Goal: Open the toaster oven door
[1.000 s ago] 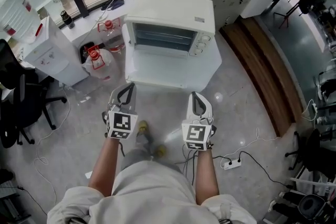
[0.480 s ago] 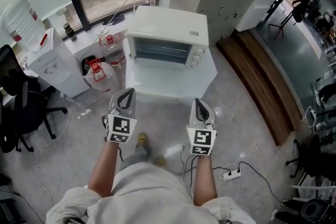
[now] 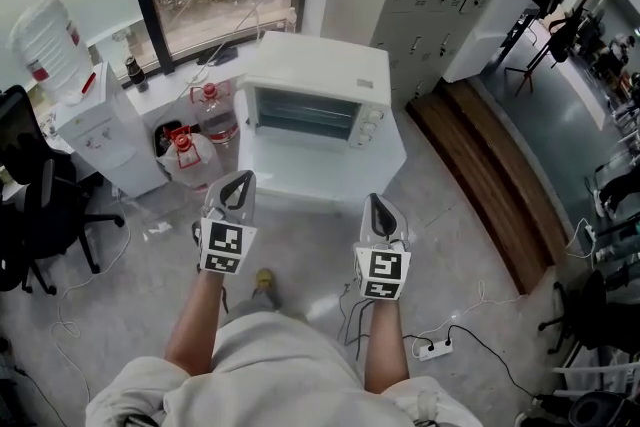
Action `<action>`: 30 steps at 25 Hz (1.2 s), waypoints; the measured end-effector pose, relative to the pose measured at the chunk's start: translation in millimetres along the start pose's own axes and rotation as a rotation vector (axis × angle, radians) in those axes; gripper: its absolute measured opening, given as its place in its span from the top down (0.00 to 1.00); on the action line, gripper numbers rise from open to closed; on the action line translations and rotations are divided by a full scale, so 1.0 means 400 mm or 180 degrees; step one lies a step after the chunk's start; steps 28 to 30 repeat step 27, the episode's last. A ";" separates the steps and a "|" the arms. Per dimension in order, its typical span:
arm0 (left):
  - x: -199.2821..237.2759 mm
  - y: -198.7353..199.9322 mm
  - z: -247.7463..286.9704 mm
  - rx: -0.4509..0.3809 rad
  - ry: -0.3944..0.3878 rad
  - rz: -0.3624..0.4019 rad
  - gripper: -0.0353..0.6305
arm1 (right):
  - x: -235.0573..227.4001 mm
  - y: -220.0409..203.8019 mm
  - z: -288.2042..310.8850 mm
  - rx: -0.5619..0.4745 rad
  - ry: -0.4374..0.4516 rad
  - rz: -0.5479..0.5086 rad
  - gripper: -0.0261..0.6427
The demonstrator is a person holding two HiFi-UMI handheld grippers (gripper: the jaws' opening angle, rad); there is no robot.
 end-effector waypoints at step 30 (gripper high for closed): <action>0.038 0.072 -0.035 -0.0366 0.0013 -0.0282 0.95 | -0.024 0.065 -0.009 -0.0166 0.0018 -0.0009 0.96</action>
Point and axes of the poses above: the fingertips, and each gripper's own axes: z forward along the fingers, x to its left, y out of its top, the point moved 6 cm from there along -z, backward along the fingers, and after that the axes turned 9 degrees about -y, right-handed, at the moved point
